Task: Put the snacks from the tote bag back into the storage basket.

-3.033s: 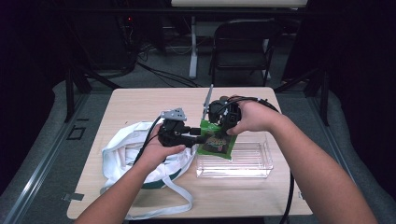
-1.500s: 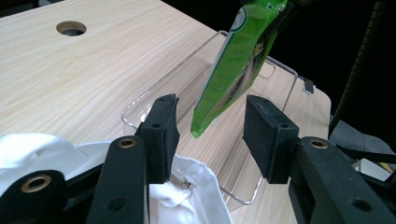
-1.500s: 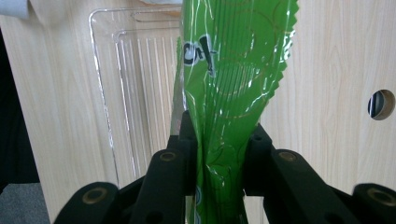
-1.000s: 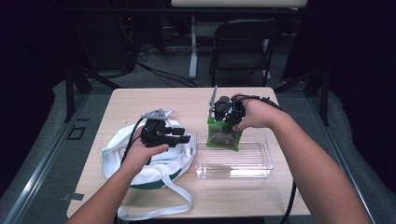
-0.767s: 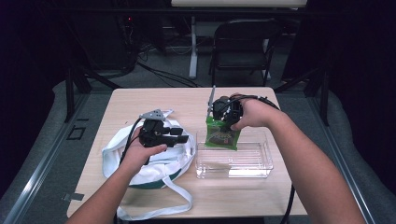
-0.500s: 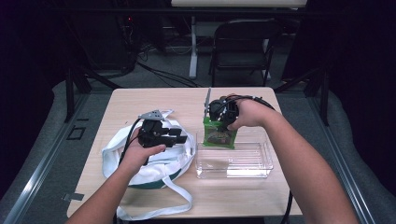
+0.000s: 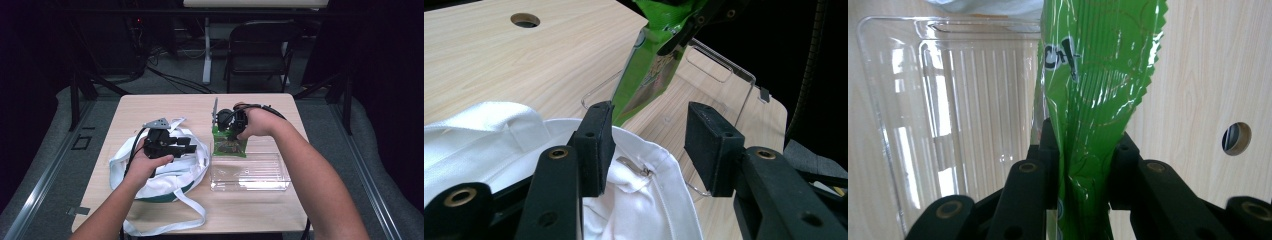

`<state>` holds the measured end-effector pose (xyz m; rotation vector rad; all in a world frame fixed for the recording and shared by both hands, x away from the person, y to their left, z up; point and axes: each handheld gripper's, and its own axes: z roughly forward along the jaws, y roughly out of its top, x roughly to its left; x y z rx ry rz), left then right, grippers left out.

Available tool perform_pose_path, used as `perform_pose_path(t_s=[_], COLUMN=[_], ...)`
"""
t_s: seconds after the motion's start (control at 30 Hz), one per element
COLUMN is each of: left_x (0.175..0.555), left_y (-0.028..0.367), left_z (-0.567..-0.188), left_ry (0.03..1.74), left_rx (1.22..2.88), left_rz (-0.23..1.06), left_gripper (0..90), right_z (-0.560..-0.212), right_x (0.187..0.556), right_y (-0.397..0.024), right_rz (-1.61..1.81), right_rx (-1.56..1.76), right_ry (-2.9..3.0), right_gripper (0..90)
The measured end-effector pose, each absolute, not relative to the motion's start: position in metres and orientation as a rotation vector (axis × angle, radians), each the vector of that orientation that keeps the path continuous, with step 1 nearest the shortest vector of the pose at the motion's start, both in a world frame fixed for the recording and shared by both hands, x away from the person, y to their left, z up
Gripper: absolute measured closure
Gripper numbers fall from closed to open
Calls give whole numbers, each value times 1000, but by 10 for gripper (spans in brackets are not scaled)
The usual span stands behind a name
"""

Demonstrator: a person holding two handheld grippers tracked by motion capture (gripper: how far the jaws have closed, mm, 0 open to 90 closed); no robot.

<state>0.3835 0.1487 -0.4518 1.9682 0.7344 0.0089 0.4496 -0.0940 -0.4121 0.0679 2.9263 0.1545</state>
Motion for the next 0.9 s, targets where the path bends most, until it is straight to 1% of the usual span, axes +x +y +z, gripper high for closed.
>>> perform_pose_path(t_s=[0.3, 0.9], left_x=[383, 383], left_y=[152, 157], left_z=[-451, -450], left_ry=[740, 740], left_rx=[1966, 1959], left_rz=[10, 16], left_gripper=[542, 542], right_z=[-425, -441], right_x=[456, 467], right_y=[-83, -79], right_rz=[102, 79], right_rx=[40, 5], right_ry=[2929, 2913], right_gripper=[747, 747])
